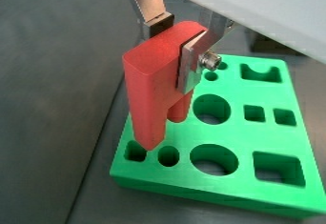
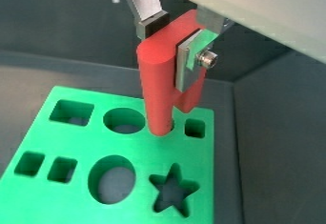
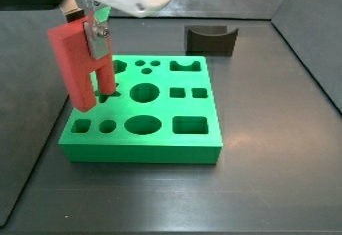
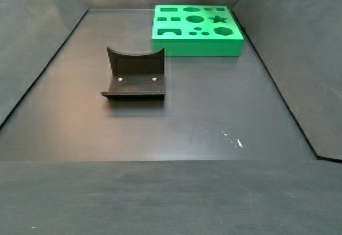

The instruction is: Insert the square-circle object.

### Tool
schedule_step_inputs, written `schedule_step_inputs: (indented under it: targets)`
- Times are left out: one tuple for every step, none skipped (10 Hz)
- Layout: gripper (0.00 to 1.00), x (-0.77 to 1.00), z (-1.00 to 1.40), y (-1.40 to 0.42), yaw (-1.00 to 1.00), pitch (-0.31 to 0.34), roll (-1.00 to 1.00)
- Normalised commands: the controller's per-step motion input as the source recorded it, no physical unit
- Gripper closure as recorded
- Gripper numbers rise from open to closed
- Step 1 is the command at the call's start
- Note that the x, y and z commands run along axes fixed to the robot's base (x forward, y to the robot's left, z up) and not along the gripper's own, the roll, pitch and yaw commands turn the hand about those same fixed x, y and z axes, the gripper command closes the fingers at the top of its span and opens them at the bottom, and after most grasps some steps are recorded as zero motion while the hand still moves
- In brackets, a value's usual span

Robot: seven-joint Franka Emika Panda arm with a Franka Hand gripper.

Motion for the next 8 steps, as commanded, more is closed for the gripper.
schedule_step_inputs:
  targets:
    - [1.00,0.00,-0.08,0.00,-1.00,0.000,0.00]
    - [1.00,0.00,-0.08,0.00,-1.00,0.000,0.00]
    - [1.00,0.00,-0.09,0.00,-1.00,0.000,0.00]
    - [1.00,0.00,-0.36,0.00,-1.00,-0.066,-0.04]
    - [1.00,-0.13,-0.55,-0.01,-0.96,-0.194,-0.13]
    - [1.00,-0.13,-0.35,-0.06,-0.91,-0.271,-0.20]
    - [1.00,-0.13,-0.14,-0.05,-0.84,-0.250,-0.30]
    - [1.00,-0.11,0.00,-0.03,-0.85,-0.184,-0.23]
